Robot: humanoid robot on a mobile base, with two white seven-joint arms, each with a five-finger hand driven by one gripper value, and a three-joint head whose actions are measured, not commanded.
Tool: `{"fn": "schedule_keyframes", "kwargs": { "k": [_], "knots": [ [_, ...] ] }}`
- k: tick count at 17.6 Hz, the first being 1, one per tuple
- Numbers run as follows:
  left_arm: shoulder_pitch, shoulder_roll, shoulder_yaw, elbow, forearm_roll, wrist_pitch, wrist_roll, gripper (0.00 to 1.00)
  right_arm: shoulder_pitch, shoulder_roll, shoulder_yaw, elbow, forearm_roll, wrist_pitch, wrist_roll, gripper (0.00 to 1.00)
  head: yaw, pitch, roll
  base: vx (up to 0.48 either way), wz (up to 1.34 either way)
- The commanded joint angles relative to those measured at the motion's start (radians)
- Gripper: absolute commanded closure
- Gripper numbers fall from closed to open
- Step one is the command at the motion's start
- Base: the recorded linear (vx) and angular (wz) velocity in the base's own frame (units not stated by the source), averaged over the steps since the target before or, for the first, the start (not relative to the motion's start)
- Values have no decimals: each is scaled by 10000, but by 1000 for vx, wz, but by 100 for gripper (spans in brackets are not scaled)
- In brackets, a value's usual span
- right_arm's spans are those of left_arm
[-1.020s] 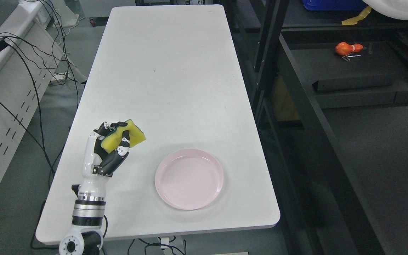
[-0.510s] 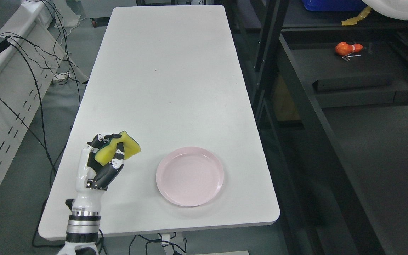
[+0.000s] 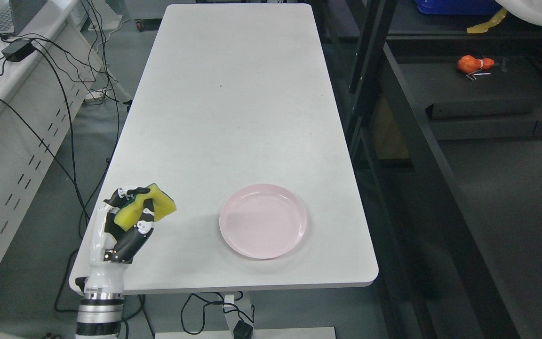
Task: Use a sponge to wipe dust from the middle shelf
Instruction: 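Hold the sponge in the left hand while turning toward the shelving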
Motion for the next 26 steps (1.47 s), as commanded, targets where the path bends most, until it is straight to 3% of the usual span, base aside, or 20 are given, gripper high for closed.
{"fn": "schedule_keyframes", "kwargs": {
  "k": [1, 10, 26],
  "knots": [
    [266, 168, 356, -241, 1, -16, 5, 100, 1, -175, -4, -174, 0, 8, -7, 0, 0, 0, 0, -74, 67],
    [221, 143, 248, -241, 1, 719, 51, 100, 1, -175, -4, -174, 0, 8, -7, 0, 0, 0, 0, -104, 41],
    [159, 143, -89, -226, 1, 720, 5, 100, 1, -175, -4, -174, 0, 8, -7, 0, 0, 0, 0, -210, -148]
  ]
}}
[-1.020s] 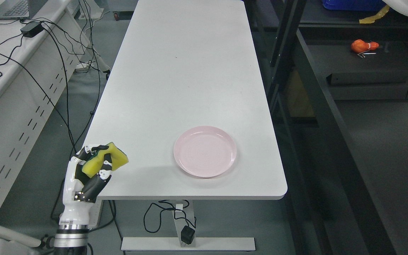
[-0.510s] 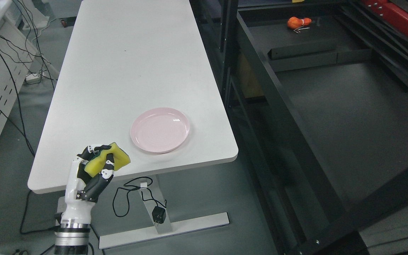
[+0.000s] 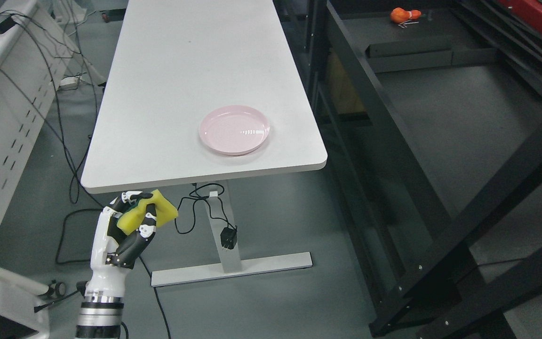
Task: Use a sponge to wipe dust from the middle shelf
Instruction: 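Hold the sponge in the left hand while turning toward the shelving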
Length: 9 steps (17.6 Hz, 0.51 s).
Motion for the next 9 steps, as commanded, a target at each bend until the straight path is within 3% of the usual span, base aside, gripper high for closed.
{"fn": "schedule_keyframes", "kwargs": {
  "k": [1, 9],
  "knots": [
    [-21, 173, -141, -7, 0, -44, -2, 100, 0, -175, -3, -174, 0, 8, -7, 0, 0, 0, 0, -245, 503],
    [-52, 173, -310, -7, 0, -44, -2, 100, 0, -175, -3, -174, 0, 8, -7, 0, 0, 0, 0, -247, 363]
  ]
}}
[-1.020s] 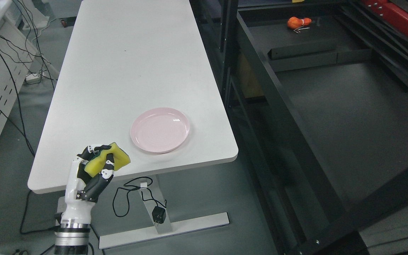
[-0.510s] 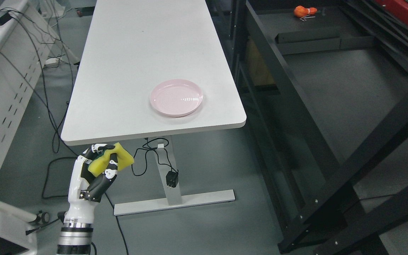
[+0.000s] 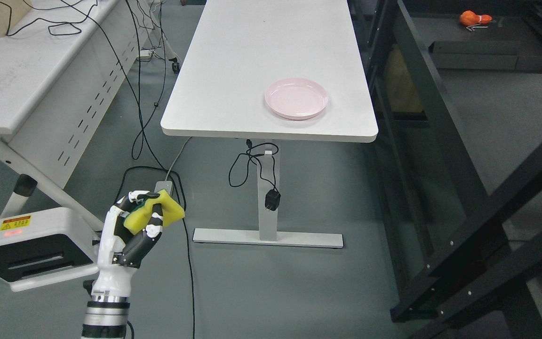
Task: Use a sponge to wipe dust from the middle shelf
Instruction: 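Hold the sponge in the left hand while turning toward the shelving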
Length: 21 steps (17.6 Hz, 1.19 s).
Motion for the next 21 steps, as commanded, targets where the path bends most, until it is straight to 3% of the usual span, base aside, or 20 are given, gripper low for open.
{"fn": "schedule_keyframes", "kwargs": {
  "k": [1, 10, 21],
  "knots": [
    [-33, 174, -1, -3, 0, 2, -2, 100, 4, -175, -3, -174, 0, 8, -7, 0, 0, 0, 0, -267, -65],
    [-48, 174, -476, -3, -15, -44, -140, 99, 4, -175, 13, -174, 0, 8, -7, 0, 0, 0, 0, -250, -334],
    [-171, 174, -1012, -19, -61, -166, -338, 99, 4, -175, 13, -174, 0, 8, -7, 0, 0, 0, 0, -77, -475]
  ]
}}
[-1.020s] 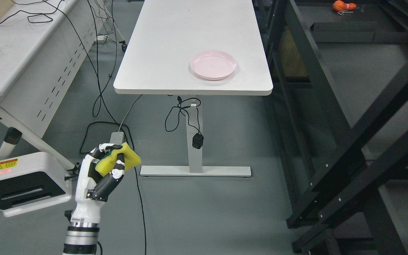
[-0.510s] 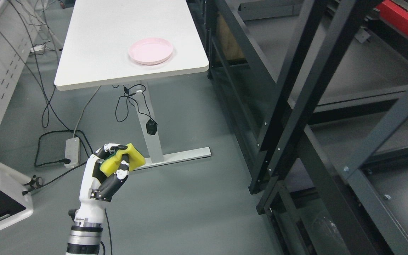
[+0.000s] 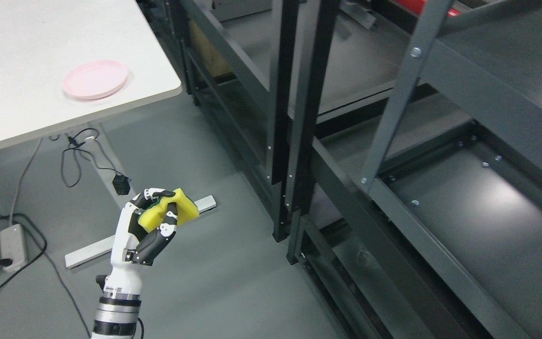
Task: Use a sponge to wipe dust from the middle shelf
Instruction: 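Hold the sponge in the left hand while turning toward the shelving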
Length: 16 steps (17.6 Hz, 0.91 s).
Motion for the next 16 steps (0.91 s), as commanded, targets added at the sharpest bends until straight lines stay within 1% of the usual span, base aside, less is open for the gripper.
{"fn": "schedule_keyframes", "kwargs": {
  "k": [1, 6, 13, 14, 16],
  "knots": [
    [-37, 175, -624, -9, -19, -146, -258, 99, -1, -175, -1, -175, 0, 8, -7, 0, 0, 0, 0, -36, -636],
    [-53, 175, -1482, -9, -65, -422, -367, 99, -1, -175, -1, -175, 0, 8, -7, 0, 0, 0, 0, -11, -699],
    [-37, 175, -2096, -9, -81, -622, -397, 99, -1, -175, 14, -175, 0, 8, -7, 0, 0, -2, 0, 13, -588],
    [-37, 175, -2219, -9, -96, -728, -413, 99, -1, -175, 14, -175, 0, 8, -7, 0, 0, -2, 0, 19, -429],
    [-22, 175, -2845, -9, -202, -1141, -550, 99, -1, -175, 14, -175, 0, 8, -7, 0, 0, -2, 0, 9, -432]
  ]
}}
